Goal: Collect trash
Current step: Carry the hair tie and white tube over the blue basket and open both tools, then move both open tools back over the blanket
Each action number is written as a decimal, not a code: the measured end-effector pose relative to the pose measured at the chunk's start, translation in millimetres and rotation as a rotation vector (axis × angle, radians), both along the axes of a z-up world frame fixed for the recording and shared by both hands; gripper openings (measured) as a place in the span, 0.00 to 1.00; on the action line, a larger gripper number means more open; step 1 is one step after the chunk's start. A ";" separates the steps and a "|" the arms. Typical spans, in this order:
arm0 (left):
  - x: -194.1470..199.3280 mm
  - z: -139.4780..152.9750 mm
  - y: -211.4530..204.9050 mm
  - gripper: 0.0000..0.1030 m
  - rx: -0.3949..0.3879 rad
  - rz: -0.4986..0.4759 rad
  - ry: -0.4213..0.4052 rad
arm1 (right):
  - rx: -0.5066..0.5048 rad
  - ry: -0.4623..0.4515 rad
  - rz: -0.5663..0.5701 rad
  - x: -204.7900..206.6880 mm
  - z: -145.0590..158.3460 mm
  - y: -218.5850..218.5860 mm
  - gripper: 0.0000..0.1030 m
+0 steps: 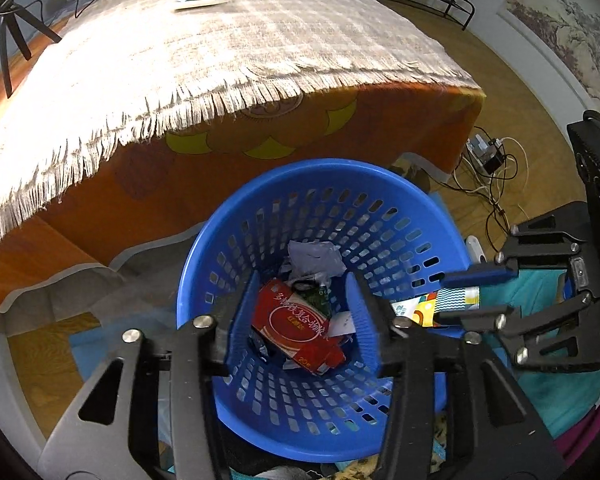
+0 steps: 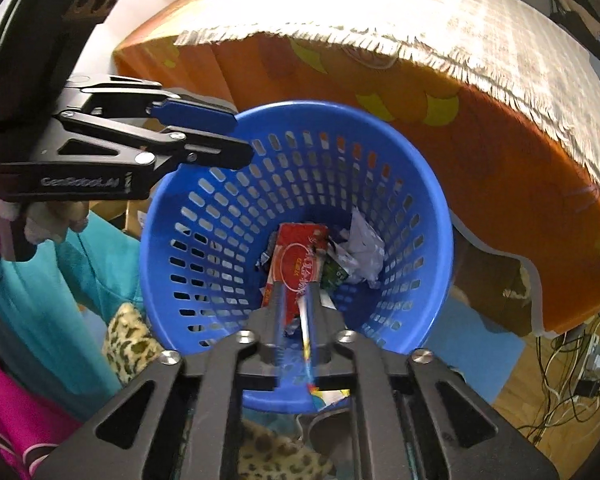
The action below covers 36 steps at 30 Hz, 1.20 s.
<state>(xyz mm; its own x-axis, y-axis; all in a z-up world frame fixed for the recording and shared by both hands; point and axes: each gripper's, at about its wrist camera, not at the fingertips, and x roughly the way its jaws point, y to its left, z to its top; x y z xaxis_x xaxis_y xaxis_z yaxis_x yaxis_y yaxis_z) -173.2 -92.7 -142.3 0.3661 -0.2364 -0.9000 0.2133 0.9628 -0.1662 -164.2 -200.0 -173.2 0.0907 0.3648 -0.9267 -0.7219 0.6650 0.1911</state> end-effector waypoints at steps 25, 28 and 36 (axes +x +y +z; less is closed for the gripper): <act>31.1 13.4 14.4 0.66 -0.027 0.057 -0.018 | 0.021 -0.046 -0.089 34.4 27.5 -11.4 0.57; 42.9 20.0 18.8 0.66 -0.037 0.069 -0.028 | 0.042 -0.072 -0.099 49.7 41.6 -13.9 0.57; 80.6 41.4 34.9 0.66 -0.071 0.129 -0.054 | 0.112 -0.158 -0.137 104.3 81.7 -17.5 0.57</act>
